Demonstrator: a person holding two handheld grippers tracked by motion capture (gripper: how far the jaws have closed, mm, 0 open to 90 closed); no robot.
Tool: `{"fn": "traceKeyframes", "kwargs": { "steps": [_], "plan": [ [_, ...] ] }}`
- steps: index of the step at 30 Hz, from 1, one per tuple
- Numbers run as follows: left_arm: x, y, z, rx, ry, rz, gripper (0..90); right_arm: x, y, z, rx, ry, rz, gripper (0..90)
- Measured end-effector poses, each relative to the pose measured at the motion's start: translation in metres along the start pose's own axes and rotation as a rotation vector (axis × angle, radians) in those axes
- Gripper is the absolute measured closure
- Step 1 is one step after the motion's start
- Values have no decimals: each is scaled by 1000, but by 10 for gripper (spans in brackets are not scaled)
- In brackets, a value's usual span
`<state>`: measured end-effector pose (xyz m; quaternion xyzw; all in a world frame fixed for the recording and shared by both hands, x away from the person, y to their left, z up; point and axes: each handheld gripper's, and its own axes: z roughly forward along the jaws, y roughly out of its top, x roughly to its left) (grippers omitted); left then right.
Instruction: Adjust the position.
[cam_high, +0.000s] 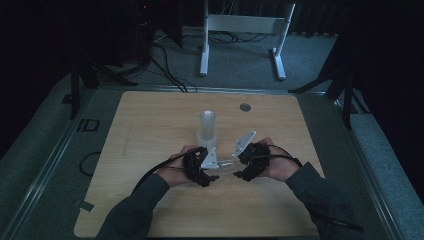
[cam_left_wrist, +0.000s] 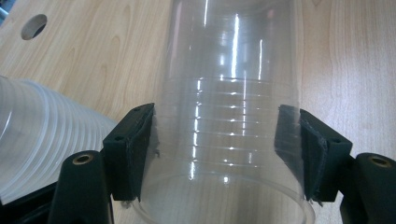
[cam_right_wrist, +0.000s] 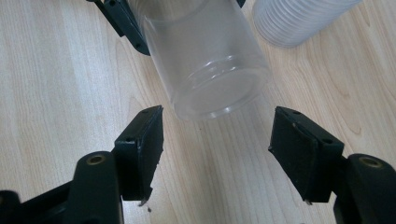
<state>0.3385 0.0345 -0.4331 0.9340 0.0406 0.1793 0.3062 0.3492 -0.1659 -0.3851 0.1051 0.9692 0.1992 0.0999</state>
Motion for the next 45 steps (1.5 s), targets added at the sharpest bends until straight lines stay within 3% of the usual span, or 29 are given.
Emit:
{"fn": "traceKeyframes", "kwargs": {
  "steps": [14, 34, 45],
  "plan": [
    [-6, 4, 3, 34, -13, 41, 302, 5, 2, 12, 23, 30, -22, 345],
    [-13, 9, 4, 26, -22, 87, 300, 13, 6, 23, 37, 51, -64, 379],
    [-15, 10, 5, 20, -16, 86, 264, 15, 4, 23, 35, 50, -54, 412]
  ]
}}
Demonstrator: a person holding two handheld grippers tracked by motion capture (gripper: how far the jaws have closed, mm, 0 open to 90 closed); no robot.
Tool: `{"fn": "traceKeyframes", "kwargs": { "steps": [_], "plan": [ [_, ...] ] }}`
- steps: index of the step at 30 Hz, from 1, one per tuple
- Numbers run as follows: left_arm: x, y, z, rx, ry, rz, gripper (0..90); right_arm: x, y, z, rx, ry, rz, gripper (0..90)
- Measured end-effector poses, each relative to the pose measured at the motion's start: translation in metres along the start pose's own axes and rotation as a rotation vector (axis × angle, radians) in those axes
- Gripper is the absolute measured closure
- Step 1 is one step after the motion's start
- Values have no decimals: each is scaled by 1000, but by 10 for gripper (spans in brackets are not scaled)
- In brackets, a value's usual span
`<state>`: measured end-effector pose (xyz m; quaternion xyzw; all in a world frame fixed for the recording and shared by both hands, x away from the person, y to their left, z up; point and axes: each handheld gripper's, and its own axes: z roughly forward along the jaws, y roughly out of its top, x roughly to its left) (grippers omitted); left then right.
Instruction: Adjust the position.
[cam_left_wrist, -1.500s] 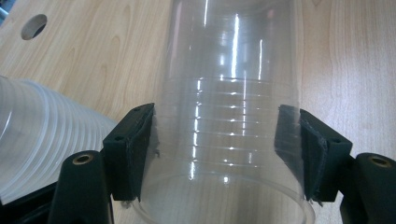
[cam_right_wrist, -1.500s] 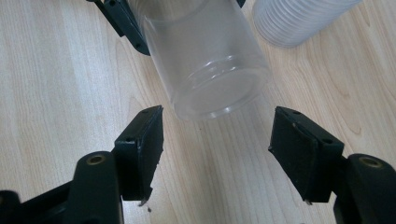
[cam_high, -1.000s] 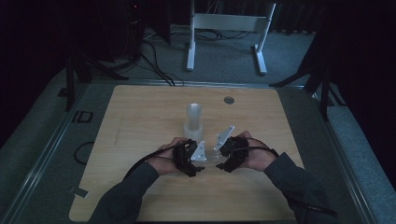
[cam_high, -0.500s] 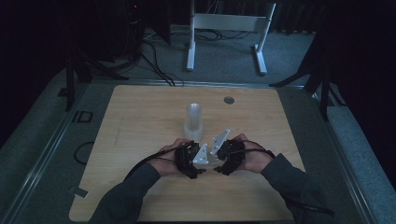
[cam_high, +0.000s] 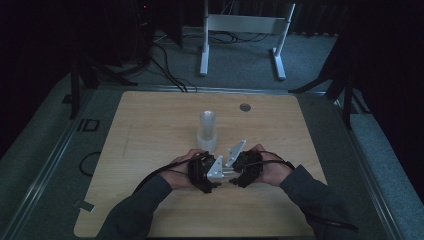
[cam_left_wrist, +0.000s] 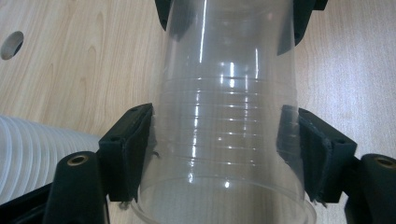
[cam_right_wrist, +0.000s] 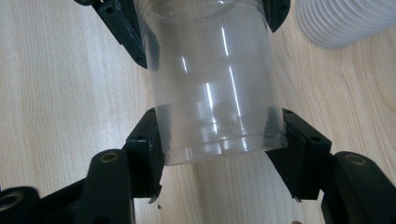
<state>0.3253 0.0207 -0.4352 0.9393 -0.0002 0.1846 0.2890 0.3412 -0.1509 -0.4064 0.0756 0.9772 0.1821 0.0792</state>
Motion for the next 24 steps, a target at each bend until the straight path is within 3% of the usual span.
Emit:
{"fn": "traceKeyframes", "kwargs": {
  "steps": [9, 15, 24],
  "plan": [
    [1, 2, 0, -22, 15, -34, 158, -1, -3, -2, -14, -7, 16, 420],
    [5, 1, -5, -38, 38, -65, 148, -3, -7, 0, -15, -11, 21, 420],
    [11, 1, -13, -78, 56, -99, 146, -6, -20, 0, -26, -34, 94, 421]
  ]
}}
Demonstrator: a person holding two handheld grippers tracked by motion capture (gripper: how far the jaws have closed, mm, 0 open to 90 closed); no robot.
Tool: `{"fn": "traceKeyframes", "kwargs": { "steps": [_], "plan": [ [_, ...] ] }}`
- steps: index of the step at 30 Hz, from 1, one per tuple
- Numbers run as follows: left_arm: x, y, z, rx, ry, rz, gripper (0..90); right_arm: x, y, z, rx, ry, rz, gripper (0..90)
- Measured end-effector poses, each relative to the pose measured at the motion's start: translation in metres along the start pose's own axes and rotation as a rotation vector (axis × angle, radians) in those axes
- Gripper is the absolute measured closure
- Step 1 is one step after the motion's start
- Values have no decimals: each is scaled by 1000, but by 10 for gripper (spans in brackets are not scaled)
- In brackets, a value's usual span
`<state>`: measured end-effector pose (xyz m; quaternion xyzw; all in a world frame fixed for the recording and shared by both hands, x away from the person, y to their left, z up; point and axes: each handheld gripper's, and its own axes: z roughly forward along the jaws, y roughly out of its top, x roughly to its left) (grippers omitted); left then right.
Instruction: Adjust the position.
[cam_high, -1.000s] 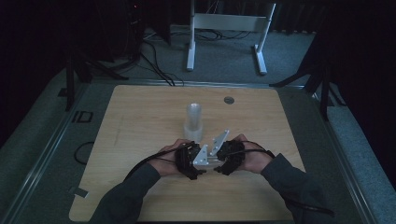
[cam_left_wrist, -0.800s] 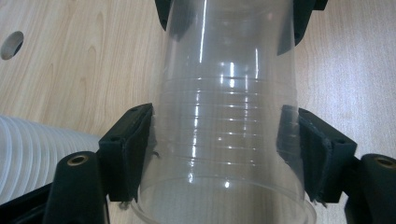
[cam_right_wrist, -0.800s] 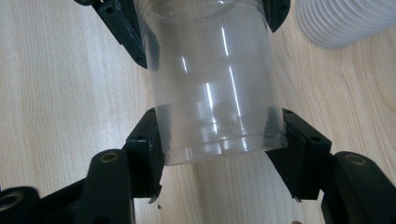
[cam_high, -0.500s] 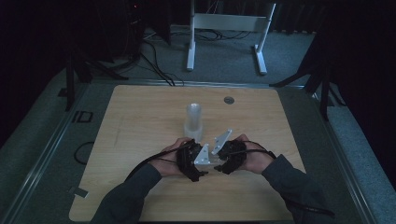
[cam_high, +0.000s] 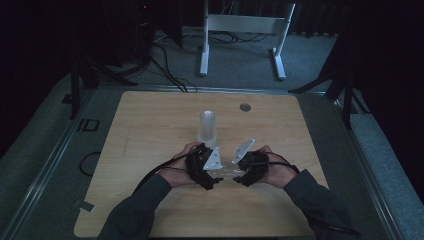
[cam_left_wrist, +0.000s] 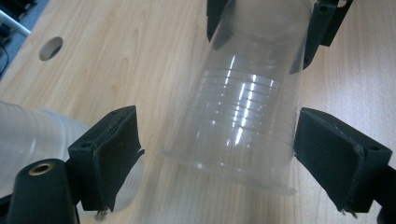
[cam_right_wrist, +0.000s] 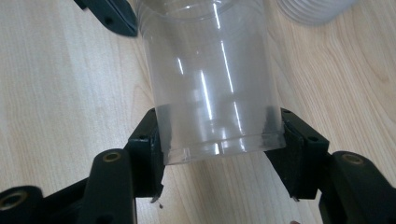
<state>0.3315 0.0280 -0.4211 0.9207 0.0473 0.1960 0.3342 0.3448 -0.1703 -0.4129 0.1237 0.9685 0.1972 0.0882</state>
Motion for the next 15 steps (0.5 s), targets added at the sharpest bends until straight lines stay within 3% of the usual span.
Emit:
{"fn": "traceKeyframes", "kwargs": {
  "steps": [2, 6, 15],
  "plan": [
    [0, 0, 0, -6, 3, -7, 148, -1, -1, 0, -5, -2, 5, 422],
    [0, 2, 0, -25, 11, -18, 156, -2, -8, 3, -11, -25, 77, 422],
    [2, 4, -1, -42, 12, -32, 210, -6, -17, 6, -12, -61, 159, 422]
  ]
}}
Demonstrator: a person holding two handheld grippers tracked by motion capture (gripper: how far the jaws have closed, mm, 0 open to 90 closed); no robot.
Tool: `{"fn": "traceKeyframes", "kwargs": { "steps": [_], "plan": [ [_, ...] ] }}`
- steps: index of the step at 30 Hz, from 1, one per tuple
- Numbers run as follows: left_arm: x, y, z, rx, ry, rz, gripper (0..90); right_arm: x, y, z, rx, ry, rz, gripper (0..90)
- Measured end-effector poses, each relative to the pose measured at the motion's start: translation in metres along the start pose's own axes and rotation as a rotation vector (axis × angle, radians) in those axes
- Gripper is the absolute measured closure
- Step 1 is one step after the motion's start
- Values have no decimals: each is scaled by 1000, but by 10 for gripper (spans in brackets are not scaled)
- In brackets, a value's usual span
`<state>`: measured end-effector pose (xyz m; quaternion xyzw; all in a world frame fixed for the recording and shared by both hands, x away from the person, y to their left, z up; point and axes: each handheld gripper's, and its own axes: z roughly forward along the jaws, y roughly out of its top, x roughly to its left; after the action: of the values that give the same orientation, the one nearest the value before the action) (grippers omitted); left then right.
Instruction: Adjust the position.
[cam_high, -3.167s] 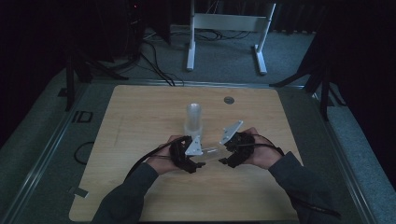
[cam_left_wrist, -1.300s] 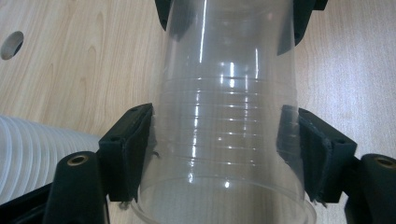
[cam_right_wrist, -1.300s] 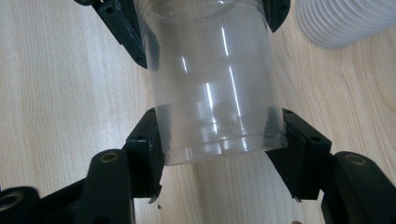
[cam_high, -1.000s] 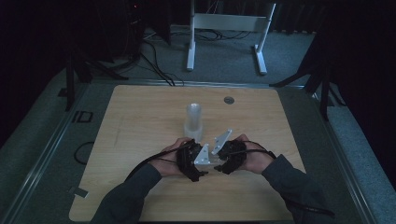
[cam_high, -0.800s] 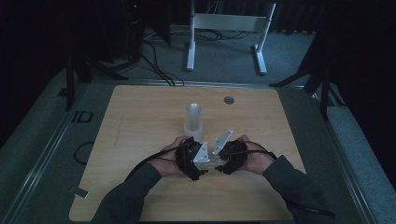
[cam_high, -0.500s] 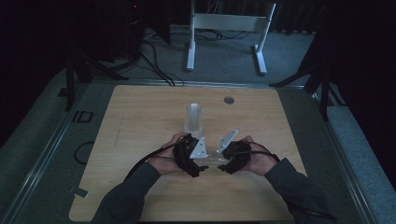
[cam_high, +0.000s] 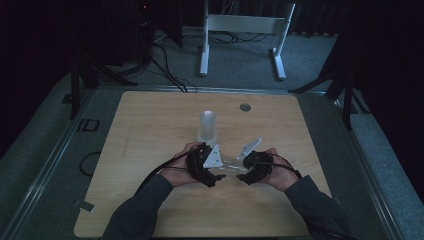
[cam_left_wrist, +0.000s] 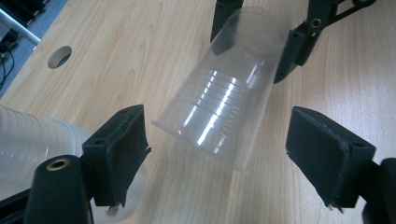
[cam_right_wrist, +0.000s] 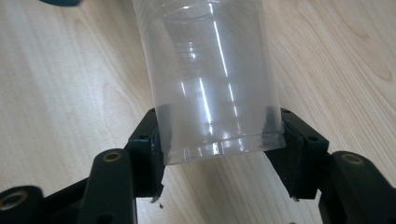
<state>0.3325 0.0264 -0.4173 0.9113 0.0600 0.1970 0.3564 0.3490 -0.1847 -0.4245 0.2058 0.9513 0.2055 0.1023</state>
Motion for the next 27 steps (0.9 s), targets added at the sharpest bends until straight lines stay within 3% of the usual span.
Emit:
{"fn": "traceKeyframes", "kwargs": {
  "steps": [12, 27],
  "plan": [
    [4, -1, -1, -26, 13, -35, 254, -19, -16, -5, -55, -87, 166, 423],
    [6, -2, 2, -27, 21, -73, 258, -33, -31, -10, -76, -192, 296, 424]
  ]
}}
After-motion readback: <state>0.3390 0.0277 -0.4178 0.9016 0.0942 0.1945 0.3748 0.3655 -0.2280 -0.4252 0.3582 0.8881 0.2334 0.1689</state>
